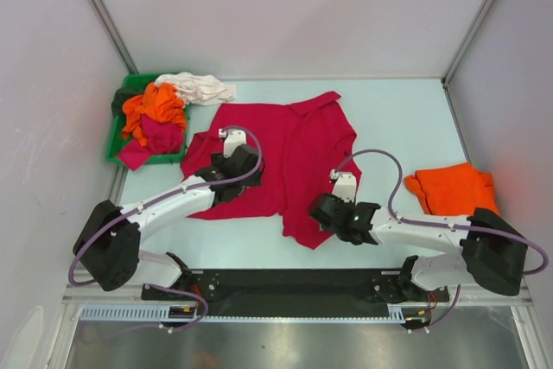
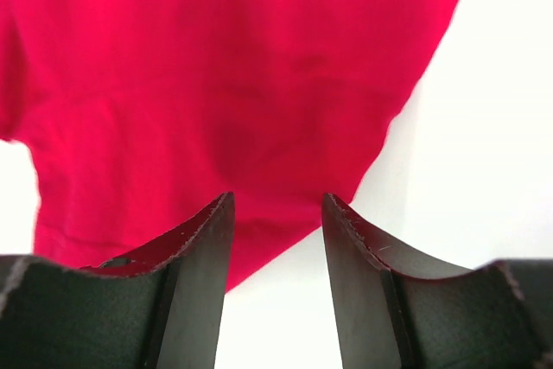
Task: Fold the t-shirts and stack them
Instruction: Flatten out the tshirt
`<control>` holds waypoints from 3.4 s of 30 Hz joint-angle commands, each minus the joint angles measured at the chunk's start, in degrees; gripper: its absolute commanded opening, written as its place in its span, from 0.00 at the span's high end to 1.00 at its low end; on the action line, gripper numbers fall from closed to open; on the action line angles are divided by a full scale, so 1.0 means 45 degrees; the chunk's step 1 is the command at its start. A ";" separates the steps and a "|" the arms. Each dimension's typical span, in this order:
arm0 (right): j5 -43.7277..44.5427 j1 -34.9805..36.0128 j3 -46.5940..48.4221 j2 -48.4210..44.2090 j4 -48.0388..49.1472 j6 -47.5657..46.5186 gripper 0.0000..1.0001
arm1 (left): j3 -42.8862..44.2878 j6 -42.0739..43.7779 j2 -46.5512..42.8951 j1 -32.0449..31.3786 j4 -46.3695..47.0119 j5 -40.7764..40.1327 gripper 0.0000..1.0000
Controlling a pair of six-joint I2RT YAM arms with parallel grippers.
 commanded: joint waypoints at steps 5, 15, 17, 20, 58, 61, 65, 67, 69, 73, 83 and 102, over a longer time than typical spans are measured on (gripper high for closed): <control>0.0807 0.0620 -0.0465 0.1031 0.0209 0.1870 0.49 | 0.0010 -0.0541 -0.0472 -0.0309 -0.0305 0.0159 0.18; 0.0456 0.0600 -0.1070 0.1304 0.0307 0.2240 0.62 | -0.0146 -0.0854 -0.0804 -0.0524 -0.0619 0.0042 0.18; 0.0455 0.0600 -0.1148 0.1246 0.0171 0.2454 0.72 | -0.0146 -0.0873 -0.0881 -0.0524 -0.0638 0.0022 0.18; 0.0552 0.0600 -0.1169 0.1050 -0.0257 0.2767 0.93 | -0.0146 -0.0873 -0.0940 -0.0544 -0.0658 0.0022 0.18; 0.0006 0.1598 0.0297 -0.1098 -0.9928 1.0365 1.00 | 0.0342 -0.0327 -0.1194 -0.0368 -0.0950 0.0179 0.17; -0.0052 0.1382 0.0258 -0.1448 -1.0064 1.0814 1.00 | 0.0342 -0.0307 -0.1292 -0.0251 -0.1029 0.0198 0.16; 0.0122 0.1400 0.0238 -0.2093 -1.0337 1.1380 0.89 | 0.0245 -0.0288 -0.1487 -0.0017 -0.1088 0.0354 0.16; 0.0629 0.1790 0.0277 -0.2406 -1.0300 1.1713 0.75 | 0.0245 -0.0229 -0.1604 0.0023 -0.1010 0.0393 0.16; 0.1213 0.2434 0.0374 -0.2914 -0.9601 1.1636 0.61 | 0.0283 -0.0190 -0.1683 0.0062 -0.1009 0.0432 0.16; 0.1958 0.2437 0.1153 -0.2566 -0.7919 0.9302 0.17 | 0.0478 -0.0112 -0.1761 0.0062 -0.1009 0.0491 0.15; 0.0013 -0.3495 0.3888 0.0187 0.1407 -0.2591 0.24 | 0.1240 0.0103 -0.1273 0.0159 -0.0756 0.1427 0.16; -0.3470 -0.8110 1.6072 1.2785 0.2084 -0.5337 0.70 | 0.1183 0.0279 -0.1117 0.0569 -0.0912 0.1975 0.17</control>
